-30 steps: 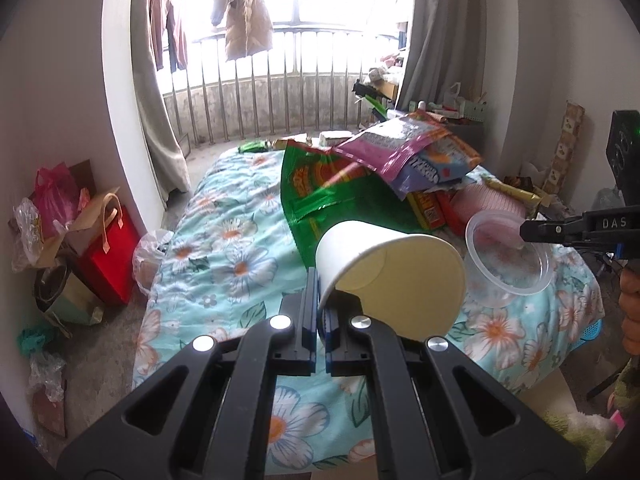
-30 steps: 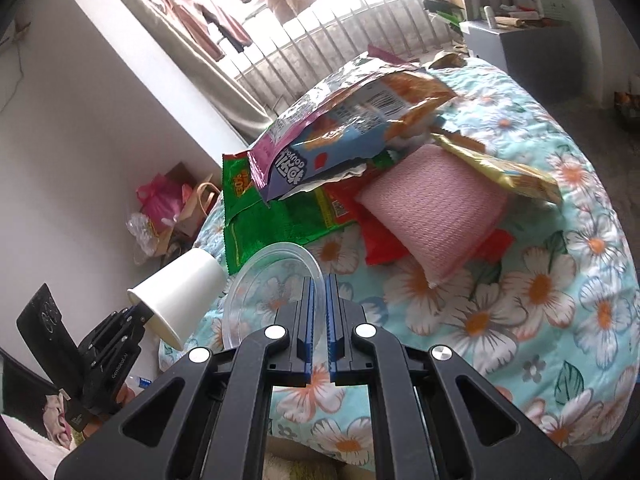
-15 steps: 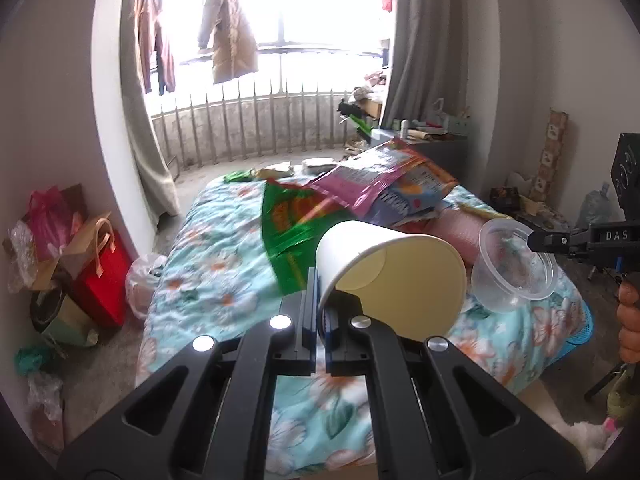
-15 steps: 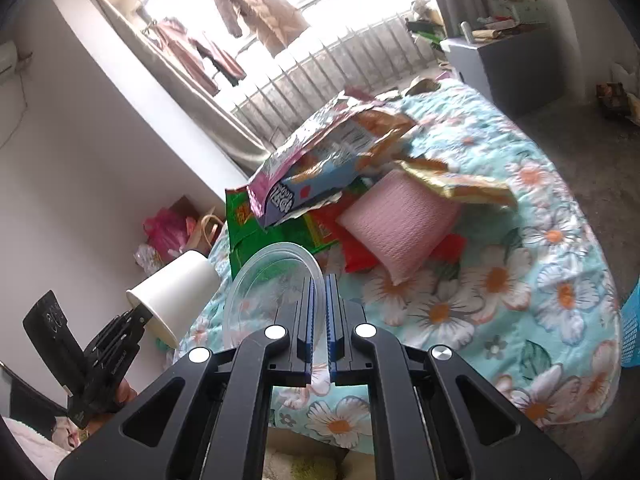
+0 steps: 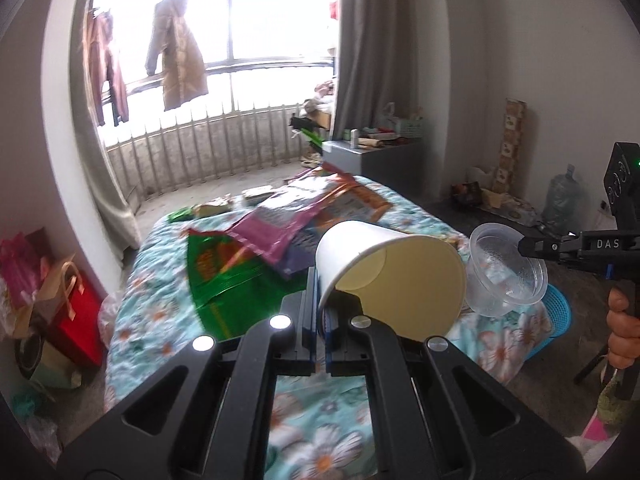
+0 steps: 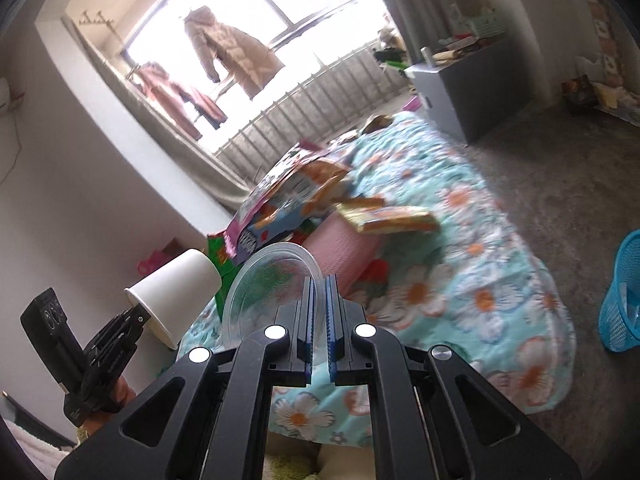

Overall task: Collect trash
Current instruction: 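Carry the paper cup and clear tub toward the blue wastebasket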

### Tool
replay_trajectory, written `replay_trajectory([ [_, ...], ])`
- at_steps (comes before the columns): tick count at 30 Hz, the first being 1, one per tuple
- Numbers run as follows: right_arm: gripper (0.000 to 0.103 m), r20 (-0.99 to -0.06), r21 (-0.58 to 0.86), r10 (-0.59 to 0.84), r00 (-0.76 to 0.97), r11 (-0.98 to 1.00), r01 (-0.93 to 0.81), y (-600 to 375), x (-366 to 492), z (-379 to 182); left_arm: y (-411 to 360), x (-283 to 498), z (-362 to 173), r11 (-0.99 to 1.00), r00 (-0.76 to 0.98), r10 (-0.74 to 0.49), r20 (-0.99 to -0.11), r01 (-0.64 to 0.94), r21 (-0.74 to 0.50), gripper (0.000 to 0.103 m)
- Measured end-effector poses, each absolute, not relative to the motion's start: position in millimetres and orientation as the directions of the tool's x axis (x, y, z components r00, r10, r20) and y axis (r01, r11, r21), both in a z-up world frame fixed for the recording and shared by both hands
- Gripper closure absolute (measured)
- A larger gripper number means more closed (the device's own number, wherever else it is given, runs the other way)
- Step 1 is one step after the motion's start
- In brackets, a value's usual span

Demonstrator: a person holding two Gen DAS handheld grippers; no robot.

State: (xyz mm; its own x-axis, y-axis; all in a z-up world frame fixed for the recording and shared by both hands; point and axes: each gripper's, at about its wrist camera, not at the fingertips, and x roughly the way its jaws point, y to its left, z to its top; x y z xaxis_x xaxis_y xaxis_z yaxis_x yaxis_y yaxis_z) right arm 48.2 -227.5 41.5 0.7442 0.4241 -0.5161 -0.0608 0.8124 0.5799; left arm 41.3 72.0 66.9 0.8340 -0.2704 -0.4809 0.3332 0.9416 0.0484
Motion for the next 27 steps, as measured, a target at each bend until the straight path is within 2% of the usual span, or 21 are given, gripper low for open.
replay_trajectory([
  [19, 0.097, -0.47, 0.628, 0.254, 0.845, 0.769, 0.118, -335, 5, 30, -46, 58, 87, 0.834, 0.76, -0.445, -0.474, 0.544, 0.089, 0.102],
  [27, 0.097, -0.47, 0.638, 0.166, 0.867, 0.743, 0.204, -376, -14, 20, -113, 78, 85, 0.759, 0.659, -0.538, -0.526, 0.65, 0.038, 0.102],
])
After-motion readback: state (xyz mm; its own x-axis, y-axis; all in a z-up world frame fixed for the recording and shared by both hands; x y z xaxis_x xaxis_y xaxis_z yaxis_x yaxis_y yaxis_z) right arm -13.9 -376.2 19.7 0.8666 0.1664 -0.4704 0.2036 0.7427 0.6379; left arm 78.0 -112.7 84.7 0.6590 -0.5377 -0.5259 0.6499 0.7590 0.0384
